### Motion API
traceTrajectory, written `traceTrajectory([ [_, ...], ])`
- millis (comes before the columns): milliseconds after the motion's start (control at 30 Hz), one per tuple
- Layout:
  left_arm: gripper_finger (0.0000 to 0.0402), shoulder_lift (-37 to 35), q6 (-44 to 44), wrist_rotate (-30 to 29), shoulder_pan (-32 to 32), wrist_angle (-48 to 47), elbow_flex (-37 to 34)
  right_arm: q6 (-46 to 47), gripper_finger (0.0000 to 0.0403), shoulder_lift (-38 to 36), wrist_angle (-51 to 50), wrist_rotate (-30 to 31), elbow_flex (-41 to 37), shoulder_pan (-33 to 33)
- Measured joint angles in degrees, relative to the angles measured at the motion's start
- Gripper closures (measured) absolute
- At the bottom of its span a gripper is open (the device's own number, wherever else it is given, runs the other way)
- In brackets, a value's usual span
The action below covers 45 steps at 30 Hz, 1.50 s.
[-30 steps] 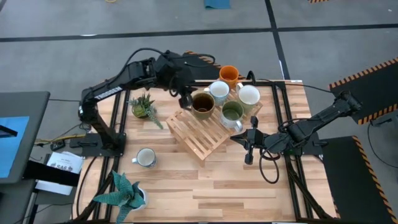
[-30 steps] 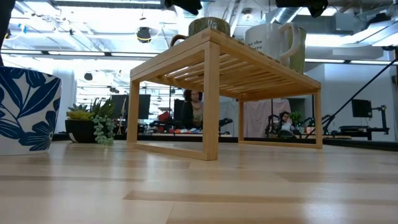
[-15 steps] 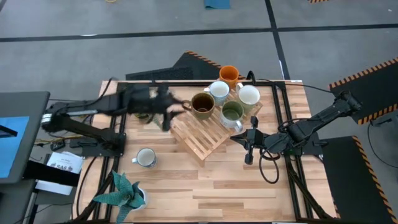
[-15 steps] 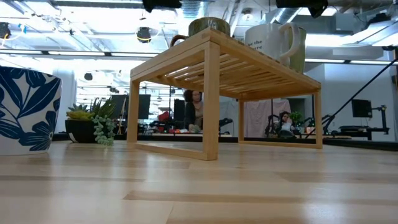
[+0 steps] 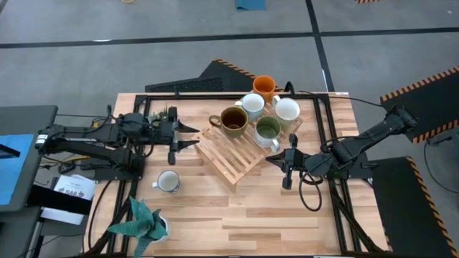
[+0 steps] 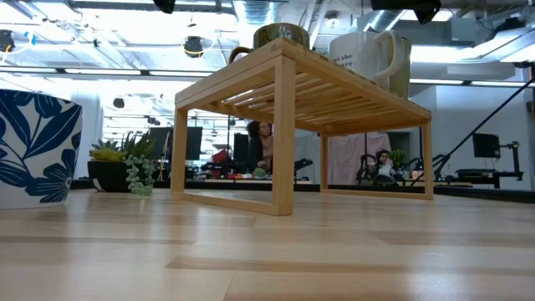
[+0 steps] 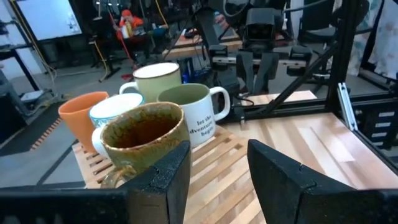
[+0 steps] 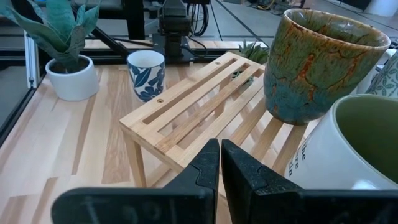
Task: Place coffee mugs
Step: Put the blue patterned mug on the shelf
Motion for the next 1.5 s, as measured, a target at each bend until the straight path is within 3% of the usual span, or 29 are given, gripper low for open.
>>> traceTrajectory([
  [167,0.0255,0.56,-4.18,1.33,-1.21,-2.78,-0.02,1.5,0.0359,0.0,0.16,0.01,0.0,0.0],
  [333,0.0255,2.05,-5.44,3.05,-8.1,-11.32,-0.1,1.5,0.0359,0.0,0.16,0.02,0.0,0.0],
  [600,0.0255,2.39,-3.01,-4.5,-20.57,-32.0,-0.09,1.47,0.0359,0.0,0.14,0.02,0.0,0.0],
  [833,0.0255,2.37,-2.98,-6.03,-22.68,-44.58,-0.09,1.43,0.0359,-0.01,-0.05,0.17,0.0,0.0],
  [1500,0.0255,2.39,-7.07,-6.05,-22.64,-43.47,-5.25,1.34,0.0359,-0.01,-0.28,0.31,0.0,0.0],
])
